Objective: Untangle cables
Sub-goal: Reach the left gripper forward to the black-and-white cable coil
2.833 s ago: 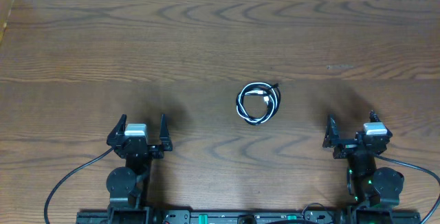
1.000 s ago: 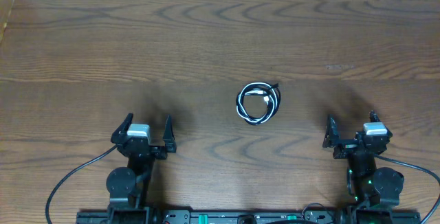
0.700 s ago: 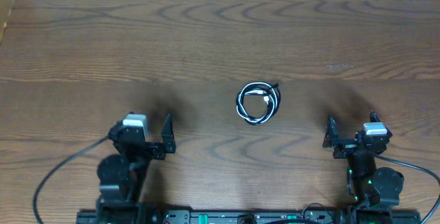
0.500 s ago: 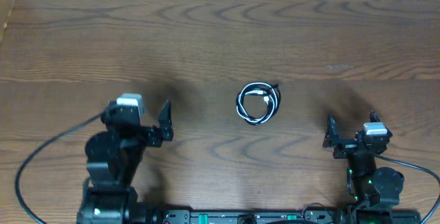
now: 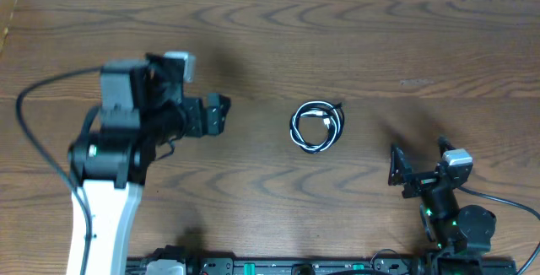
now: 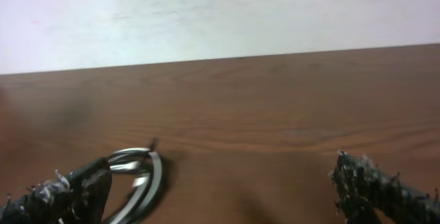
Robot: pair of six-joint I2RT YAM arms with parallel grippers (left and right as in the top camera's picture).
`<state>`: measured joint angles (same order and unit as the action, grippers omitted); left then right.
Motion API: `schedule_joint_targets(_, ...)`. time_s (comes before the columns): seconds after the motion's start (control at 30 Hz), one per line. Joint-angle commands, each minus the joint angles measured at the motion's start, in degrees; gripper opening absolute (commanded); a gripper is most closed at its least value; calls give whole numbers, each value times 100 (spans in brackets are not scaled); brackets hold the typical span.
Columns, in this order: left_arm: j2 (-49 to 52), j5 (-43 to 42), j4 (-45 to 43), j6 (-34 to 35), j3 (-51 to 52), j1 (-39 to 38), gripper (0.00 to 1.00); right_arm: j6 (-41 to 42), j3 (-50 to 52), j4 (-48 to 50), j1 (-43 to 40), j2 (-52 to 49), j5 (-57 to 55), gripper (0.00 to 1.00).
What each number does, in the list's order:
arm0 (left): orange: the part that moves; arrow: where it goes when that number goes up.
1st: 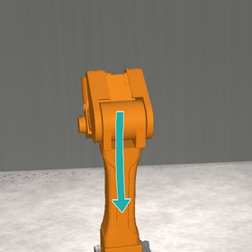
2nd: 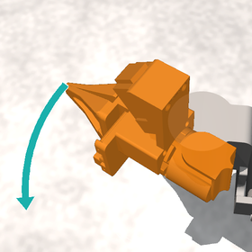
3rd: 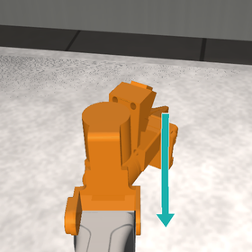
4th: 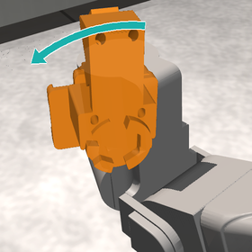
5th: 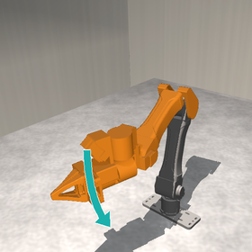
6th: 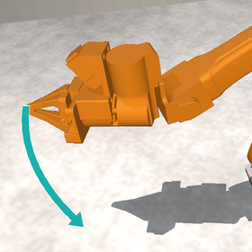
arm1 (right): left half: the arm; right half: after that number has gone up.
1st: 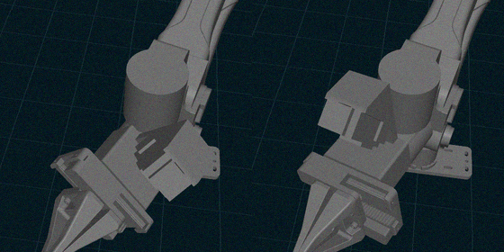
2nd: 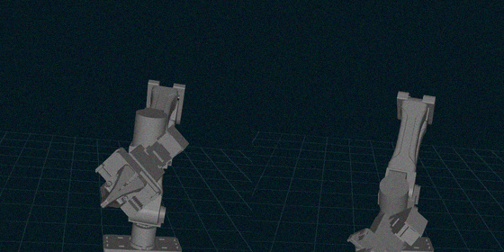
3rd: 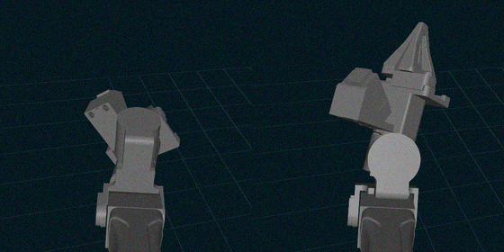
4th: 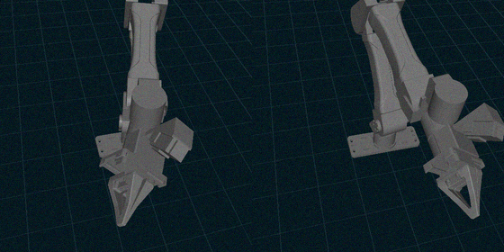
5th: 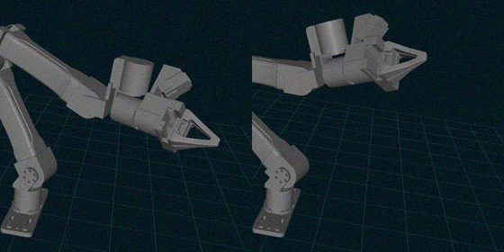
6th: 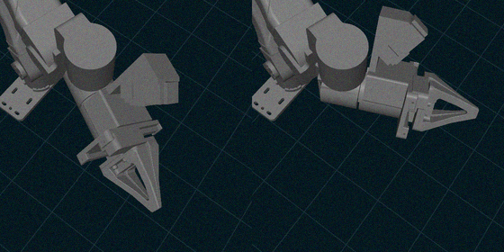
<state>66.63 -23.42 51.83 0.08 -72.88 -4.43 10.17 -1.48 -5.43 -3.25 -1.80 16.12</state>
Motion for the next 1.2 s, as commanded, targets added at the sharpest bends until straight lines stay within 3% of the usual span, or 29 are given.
schedule_joint_targets(0.0,535,-142,382,-155,-695,-382,98,461,-468,-313,31,-133,529,99)
schedule_joint_targets(0.23,942,-149,317,-153,-774,-1014,98,426,-2236,-1169,28,-1469,527,99)
schedule_joint_targets(0.63,1222,-184,74,24,-752,-1239,99,-415,-5029,-3032,24,-4148,1086,99)
schedule_joint_targets(0.9,2446,-122,-317,-175,-868,-1827,98,-702,-5243,-3032,24,-4518,1147,99)
schedule_joint_targets(1.17,3873,-127,-890,-1084,-1143,-2299,87,-597,-5241,-3571,24,-4522,1257,98)
